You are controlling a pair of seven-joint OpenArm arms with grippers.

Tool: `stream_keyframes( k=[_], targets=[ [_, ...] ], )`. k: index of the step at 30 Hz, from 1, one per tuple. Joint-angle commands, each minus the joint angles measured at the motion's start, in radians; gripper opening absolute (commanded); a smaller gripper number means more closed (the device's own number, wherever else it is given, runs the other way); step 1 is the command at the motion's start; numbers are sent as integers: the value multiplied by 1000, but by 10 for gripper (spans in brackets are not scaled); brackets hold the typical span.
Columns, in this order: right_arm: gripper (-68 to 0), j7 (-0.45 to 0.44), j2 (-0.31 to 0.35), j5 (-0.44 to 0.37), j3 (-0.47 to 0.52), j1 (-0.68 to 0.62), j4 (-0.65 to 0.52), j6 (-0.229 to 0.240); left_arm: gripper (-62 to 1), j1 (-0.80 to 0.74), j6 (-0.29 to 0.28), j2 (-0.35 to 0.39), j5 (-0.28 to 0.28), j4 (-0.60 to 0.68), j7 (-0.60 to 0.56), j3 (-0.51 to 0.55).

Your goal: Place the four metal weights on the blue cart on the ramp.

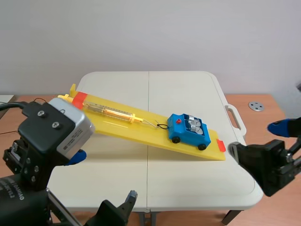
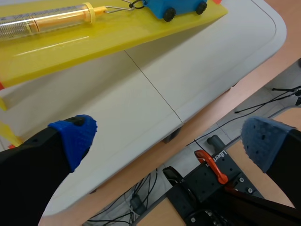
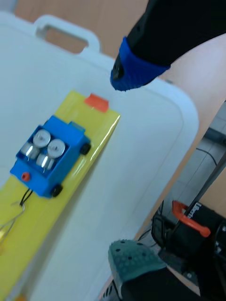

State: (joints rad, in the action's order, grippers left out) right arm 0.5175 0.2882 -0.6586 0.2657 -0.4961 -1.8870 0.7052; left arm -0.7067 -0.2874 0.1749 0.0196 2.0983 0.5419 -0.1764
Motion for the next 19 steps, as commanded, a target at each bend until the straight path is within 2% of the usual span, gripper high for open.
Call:
stream_keyframes(
  k=[1, 6, 19],
  targets=[
    [-16, -168, 35, -45, 1, 17, -93, -19, 14, 8, 48, 6, 44, 87, -132, 22],
    [-16, -193, 35, -1, -32, 17, -92, -29, 14, 9, 105, 6, 36, 87, -145, 23],
    [-16, -192, 35, 1, -35, 17, -92, -29, 14, 9, 111, 6, 36, 87, -186, 39]
  ],
)
